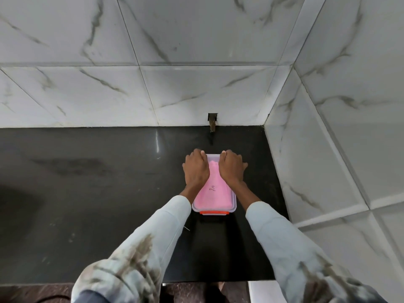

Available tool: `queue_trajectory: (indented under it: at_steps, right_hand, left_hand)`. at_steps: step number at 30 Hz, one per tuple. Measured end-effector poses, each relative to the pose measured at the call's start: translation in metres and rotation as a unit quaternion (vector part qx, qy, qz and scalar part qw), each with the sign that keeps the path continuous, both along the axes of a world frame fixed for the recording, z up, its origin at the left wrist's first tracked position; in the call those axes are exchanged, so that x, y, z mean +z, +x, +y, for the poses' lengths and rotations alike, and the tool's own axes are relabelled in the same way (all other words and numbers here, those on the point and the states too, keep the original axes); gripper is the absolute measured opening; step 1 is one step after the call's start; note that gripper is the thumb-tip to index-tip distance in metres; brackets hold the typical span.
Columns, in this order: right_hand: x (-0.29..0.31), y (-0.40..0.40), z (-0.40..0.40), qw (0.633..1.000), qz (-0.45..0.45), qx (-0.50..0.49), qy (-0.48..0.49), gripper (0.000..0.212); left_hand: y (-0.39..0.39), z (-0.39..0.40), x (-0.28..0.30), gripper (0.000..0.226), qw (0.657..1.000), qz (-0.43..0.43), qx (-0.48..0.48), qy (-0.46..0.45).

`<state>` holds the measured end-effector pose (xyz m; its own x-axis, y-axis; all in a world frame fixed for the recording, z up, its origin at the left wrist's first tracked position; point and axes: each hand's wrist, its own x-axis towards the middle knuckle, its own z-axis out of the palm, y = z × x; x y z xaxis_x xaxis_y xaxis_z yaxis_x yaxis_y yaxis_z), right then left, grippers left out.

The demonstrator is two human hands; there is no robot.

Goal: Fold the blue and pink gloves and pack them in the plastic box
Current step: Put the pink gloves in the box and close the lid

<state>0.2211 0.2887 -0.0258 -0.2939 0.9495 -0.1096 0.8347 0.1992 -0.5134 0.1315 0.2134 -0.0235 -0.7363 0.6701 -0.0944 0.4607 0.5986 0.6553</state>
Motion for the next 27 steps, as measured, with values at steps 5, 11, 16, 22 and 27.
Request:
queue_trajectory:
  at_steps: [5, 11, 16, 22, 27]
  right_hand:
    - [-0.003, 0.010, -0.002, 0.995, 0.040, 0.075, 0.055, 0.032]
    - [0.000, 0.010, -0.001, 0.987, 0.064, 0.135, 0.052, 0.054]
    - [-0.003, 0.007, 0.001, 0.987, 0.052, 0.136, 0.068, 0.052]
    - [0.002, 0.012, -0.012, 0.980, -0.031, 0.155, 0.124, 0.052]
    - [-0.015, 0.041, -0.063, 0.978, -0.082, 0.161, 0.105, 0.062]
  left_hand:
    - [0.004, -0.005, 0.003, 0.035, 0.998, -0.010, -0.044, 0.051]
    - [-0.001, -0.006, 0.004, 0.026, 0.991, -0.083, -0.020, 0.106]
    - [0.000, -0.004, -0.002, 0.013, 0.990, -0.080, -0.001, 0.117]
    - [0.002, -0.017, -0.003, 0.032, 0.981, -0.146, 0.040, 0.121]
    - [0.015, -0.076, -0.035, 0.051, 0.997, -0.070, 0.002, 0.017]
